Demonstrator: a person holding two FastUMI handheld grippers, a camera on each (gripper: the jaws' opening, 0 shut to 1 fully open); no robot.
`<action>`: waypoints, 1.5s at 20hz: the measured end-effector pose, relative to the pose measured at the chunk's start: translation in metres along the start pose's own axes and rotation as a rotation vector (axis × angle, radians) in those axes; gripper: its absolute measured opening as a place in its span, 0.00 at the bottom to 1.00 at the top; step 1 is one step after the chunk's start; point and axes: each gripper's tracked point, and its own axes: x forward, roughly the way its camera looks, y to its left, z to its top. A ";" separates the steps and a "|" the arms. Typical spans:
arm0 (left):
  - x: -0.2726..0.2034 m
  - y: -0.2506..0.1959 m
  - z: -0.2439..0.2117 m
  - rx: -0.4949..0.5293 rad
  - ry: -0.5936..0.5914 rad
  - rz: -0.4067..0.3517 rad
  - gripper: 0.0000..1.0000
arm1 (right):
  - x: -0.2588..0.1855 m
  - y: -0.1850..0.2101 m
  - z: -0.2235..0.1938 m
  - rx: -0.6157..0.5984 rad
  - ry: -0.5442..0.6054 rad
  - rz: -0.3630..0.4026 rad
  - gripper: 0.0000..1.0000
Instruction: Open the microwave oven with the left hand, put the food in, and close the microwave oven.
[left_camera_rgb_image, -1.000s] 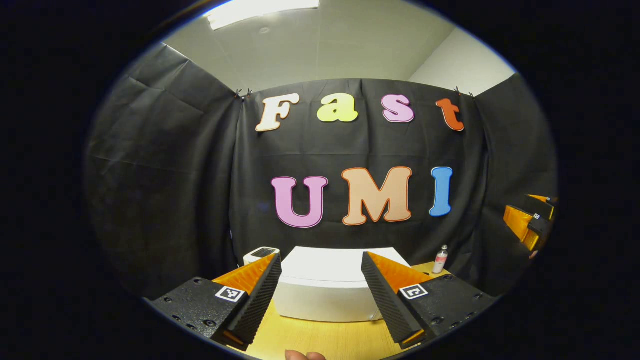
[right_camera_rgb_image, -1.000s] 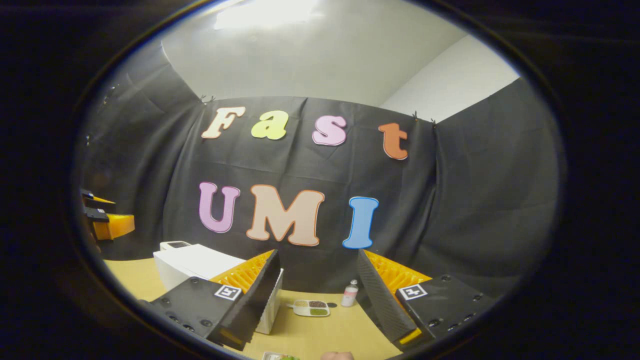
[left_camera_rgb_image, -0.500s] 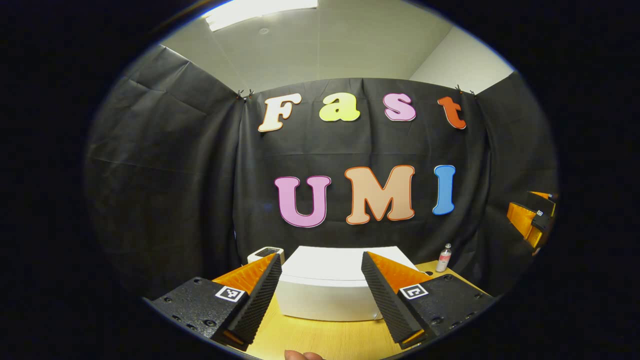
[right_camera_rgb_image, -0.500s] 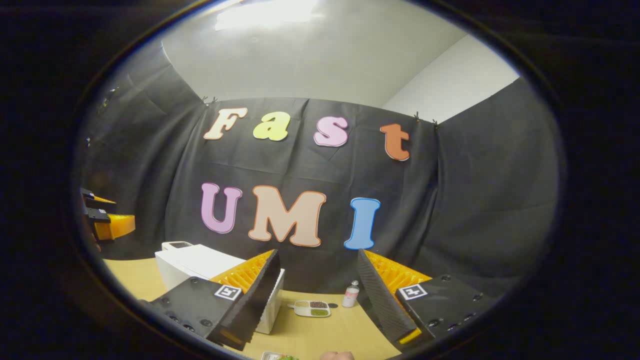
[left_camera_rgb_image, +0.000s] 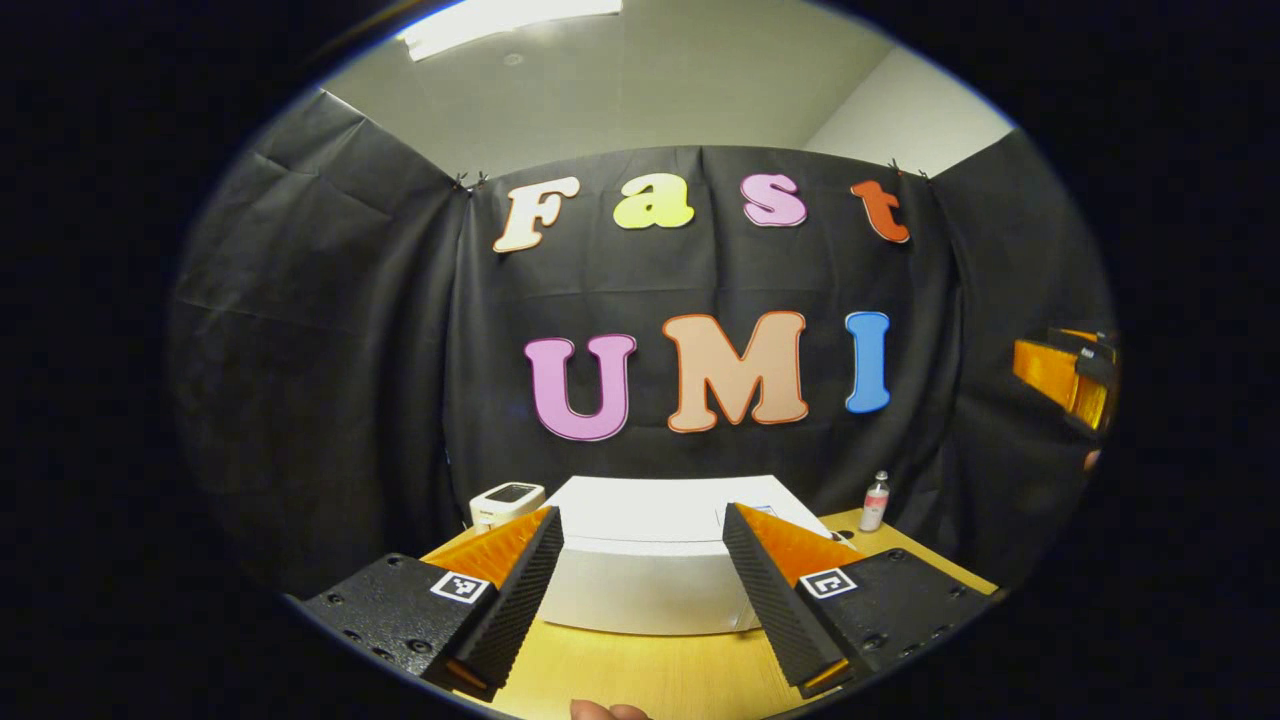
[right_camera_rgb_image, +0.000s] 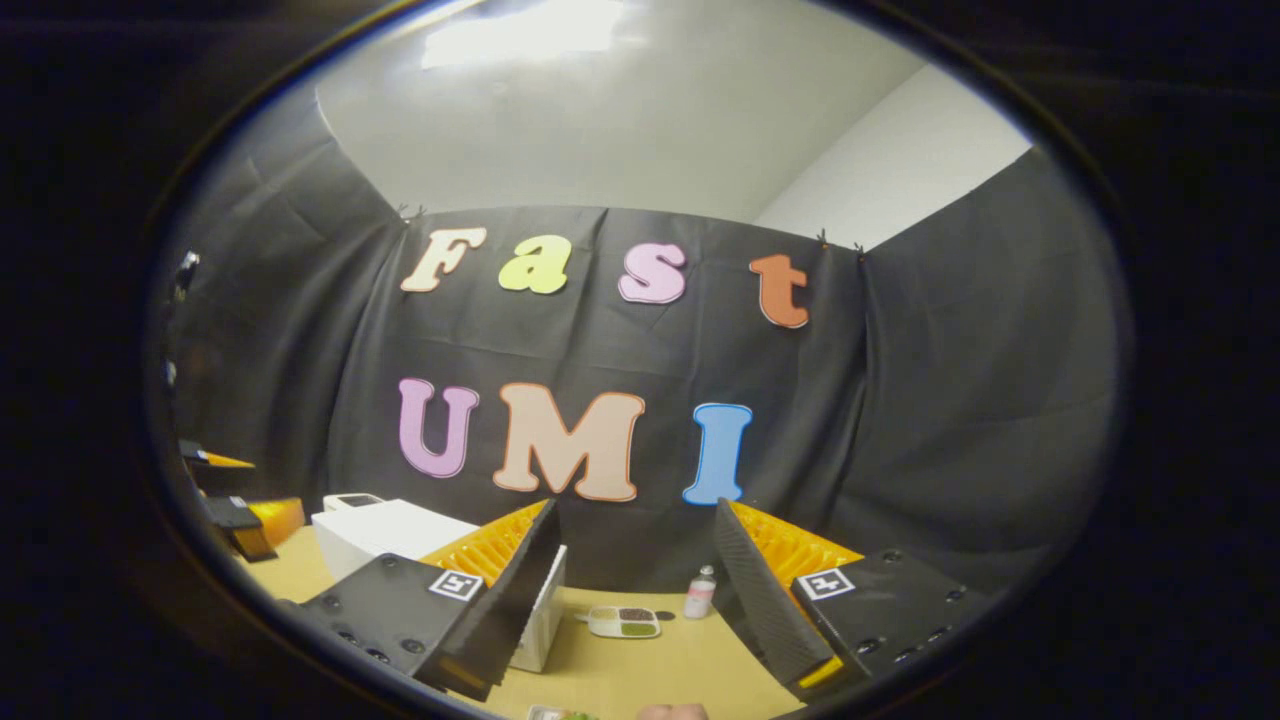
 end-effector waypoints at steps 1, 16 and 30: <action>0.004 -0.008 -0.015 -0.002 0.015 -0.015 0.97 | -0.002 -0.002 0.001 0.002 -0.002 -0.001 0.97; 0.077 -0.108 -0.201 0.028 0.257 -0.174 0.98 | -0.037 -0.046 0.002 -0.050 0.046 -0.078 0.96; 0.130 -0.124 -0.239 0.043 0.319 -0.125 0.94 | -0.050 -0.112 -0.017 -0.100 0.130 -0.209 0.98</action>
